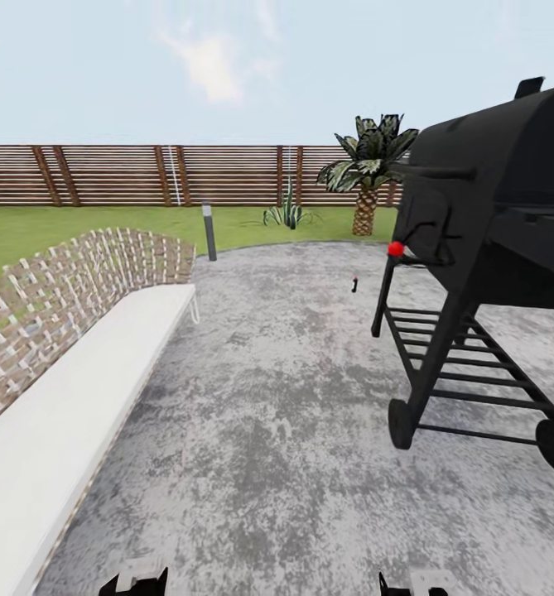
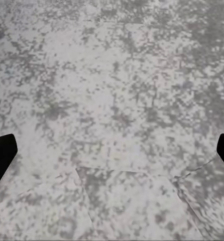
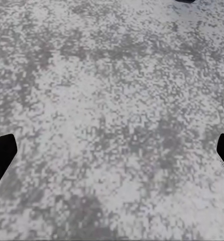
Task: Pick up the pesticide atomizer in the garden and spray insectifuge to fully cover both potted plants in the garden.
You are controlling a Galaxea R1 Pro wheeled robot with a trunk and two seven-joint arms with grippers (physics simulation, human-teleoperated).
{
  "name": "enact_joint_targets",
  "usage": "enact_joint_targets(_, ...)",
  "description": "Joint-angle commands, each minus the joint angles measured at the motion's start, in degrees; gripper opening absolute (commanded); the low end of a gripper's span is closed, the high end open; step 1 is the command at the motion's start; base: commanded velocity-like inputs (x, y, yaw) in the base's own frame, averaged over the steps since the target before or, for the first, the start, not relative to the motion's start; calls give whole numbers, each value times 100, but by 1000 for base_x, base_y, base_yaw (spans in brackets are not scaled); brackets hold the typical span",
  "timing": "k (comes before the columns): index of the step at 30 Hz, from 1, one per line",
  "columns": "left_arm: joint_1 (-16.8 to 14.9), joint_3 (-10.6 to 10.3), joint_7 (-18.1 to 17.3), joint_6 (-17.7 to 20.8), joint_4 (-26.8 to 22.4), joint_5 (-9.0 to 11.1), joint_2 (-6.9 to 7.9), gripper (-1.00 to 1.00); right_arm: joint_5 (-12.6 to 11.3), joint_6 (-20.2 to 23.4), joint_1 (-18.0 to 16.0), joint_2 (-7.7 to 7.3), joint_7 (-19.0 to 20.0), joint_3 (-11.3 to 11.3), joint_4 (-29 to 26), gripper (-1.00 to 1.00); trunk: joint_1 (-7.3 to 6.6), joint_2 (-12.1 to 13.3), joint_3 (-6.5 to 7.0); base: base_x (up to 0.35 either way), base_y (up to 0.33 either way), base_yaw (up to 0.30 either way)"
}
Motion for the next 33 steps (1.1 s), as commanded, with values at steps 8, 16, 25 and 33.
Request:
enact_joint_targets(8,-3,15,-4,-19,5,1,-1,100,5,-15,-3,0,-18,5,5,100,2,-2,-5,338,0,0)
enact_joint_targets(16,-3,15,-4,-19,5,1,0,100,7,-19,-3,0,-18,5,4,100,2,-2,-1,339,0,0)
enact_joint_targets(25,-3,15,-4,-19,5,1,0,100,8,-23,-3,-7,-18,5,-2,100,2,-2,31,339,0,0)
enact_joint_targets(33,-3,15,-4,-19,5,1,0,100,12,-24,-3,-9,-18,5,-1,100,2,-2,32,338,0,0)
